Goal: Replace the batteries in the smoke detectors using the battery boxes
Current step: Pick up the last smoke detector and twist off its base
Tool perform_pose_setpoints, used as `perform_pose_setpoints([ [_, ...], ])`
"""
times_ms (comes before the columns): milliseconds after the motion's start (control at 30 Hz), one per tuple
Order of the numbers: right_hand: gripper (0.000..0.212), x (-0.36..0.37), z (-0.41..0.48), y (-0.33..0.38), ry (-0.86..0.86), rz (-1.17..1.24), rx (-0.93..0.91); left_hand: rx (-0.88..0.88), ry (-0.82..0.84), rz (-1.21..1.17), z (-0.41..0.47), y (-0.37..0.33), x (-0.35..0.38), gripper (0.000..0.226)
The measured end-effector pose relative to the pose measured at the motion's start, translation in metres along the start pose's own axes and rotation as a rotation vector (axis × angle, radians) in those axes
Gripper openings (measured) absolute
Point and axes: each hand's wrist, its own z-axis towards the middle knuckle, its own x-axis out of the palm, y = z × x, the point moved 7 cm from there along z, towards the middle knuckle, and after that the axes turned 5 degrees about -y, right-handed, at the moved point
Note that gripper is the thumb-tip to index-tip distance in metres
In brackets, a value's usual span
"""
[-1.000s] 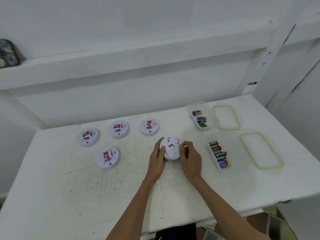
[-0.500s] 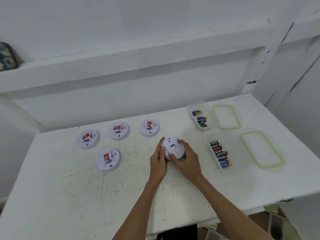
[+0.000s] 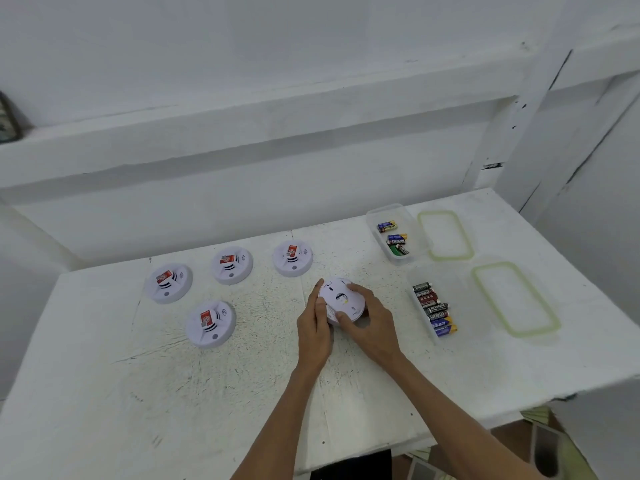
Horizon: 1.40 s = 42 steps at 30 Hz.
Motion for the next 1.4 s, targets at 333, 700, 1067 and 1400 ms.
perform_pose_setpoints([
  [333,0.060,-0.007,0.003,0.000,-0.069,0.015,0.092,0.035,0.036,-0.009,-0.003,-0.005,-0.004,0.049],
  [700,0.081,-0.012,0.018,0.009,-0.043,-0.222,0.223,0.103,0.035,0.120,-0.002,0.000,0.004,0.059],
  [1067,0.060,-0.033,0.019,-0.008,-0.205,-0.397,0.215,0.039,-0.051,0.015,0.002,0.007,-0.003,0.055],
  [1400,0.062,-0.035,0.018,-0.011,-0.258,-0.295,0.268,0.042,-0.146,0.018,0.004,0.008,-0.012,0.050],
])
